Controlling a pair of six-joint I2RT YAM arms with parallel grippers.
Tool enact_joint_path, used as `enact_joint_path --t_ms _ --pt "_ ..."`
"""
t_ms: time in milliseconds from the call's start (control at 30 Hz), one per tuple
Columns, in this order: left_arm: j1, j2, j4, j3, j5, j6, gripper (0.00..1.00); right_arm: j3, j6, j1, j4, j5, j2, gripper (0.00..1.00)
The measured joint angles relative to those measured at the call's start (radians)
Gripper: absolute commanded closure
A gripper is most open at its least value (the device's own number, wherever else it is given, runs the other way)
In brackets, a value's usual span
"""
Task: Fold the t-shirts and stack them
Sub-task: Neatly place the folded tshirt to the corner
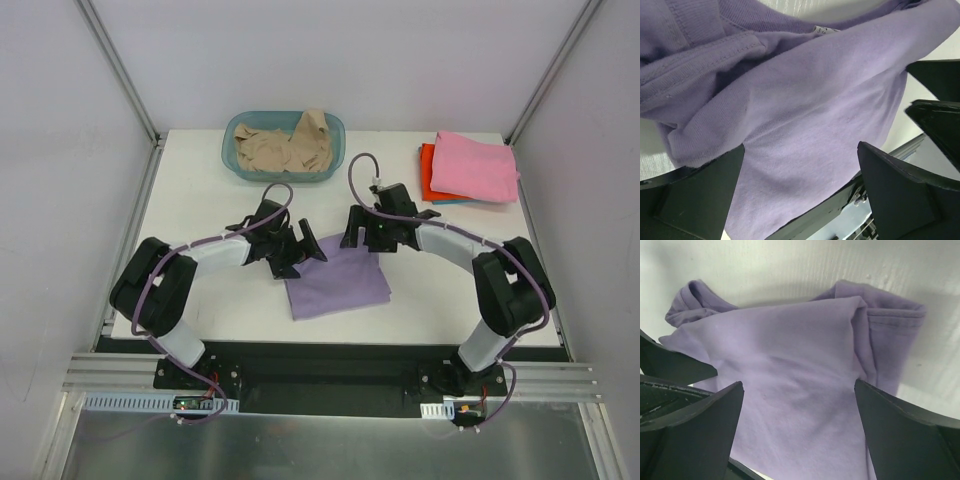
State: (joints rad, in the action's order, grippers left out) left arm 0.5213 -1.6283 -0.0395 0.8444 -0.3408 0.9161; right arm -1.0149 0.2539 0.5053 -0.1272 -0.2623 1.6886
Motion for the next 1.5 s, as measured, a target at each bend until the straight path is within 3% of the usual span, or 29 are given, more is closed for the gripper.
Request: enact_joint_path --t_ms 200,400,533,667,900,1133,1333,1500 --pt "-0.002 0.101 -0.042 -0.018 0.014 -0.036 0.01 0.003 -0.063 0.000 -0.074 0.128 -0.190 0.03" --pt "-0.006 0.426 -0.148 -0.024 0.131 -0.088 0.00 0.160 -0.062 0.000 -0.068 0.342 -0.653 0.03" --pt "-0.015 0.638 -0.221 -0.046 0.253 -0.116 0.01 0.177 -0.080 -0.007 -0.088 0.397 -0.758 0.03" --pt "-0.066 0.741 -0.299 -0.099 0.334 -0.123 0.01 0.177 -0.126 -0.009 -0.132 0.340 -0.665 0.03" --pt "-0.117 0.735 -0.385 -0.193 0.351 -0.122 0.01 0.141 -0.190 0.015 -0.194 0.246 -0.370 0.03" --pt "-0.145 0.716 -0.397 -0.207 0.351 -0.122 0.01 -0.055 -0.225 0.124 -0.240 0.348 -0.052 0.03" --pt "-0.150 0.721 -0.399 -0.221 0.351 -0.122 0.01 -0.125 -0.216 0.136 -0.268 0.419 0.109 0.02" --pt "-0.150 0.726 -0.405 -0.225 0.351 -0.120 0.01 -0.145 -0.190 0.135 -0.270 0.401 0.129 0.22"
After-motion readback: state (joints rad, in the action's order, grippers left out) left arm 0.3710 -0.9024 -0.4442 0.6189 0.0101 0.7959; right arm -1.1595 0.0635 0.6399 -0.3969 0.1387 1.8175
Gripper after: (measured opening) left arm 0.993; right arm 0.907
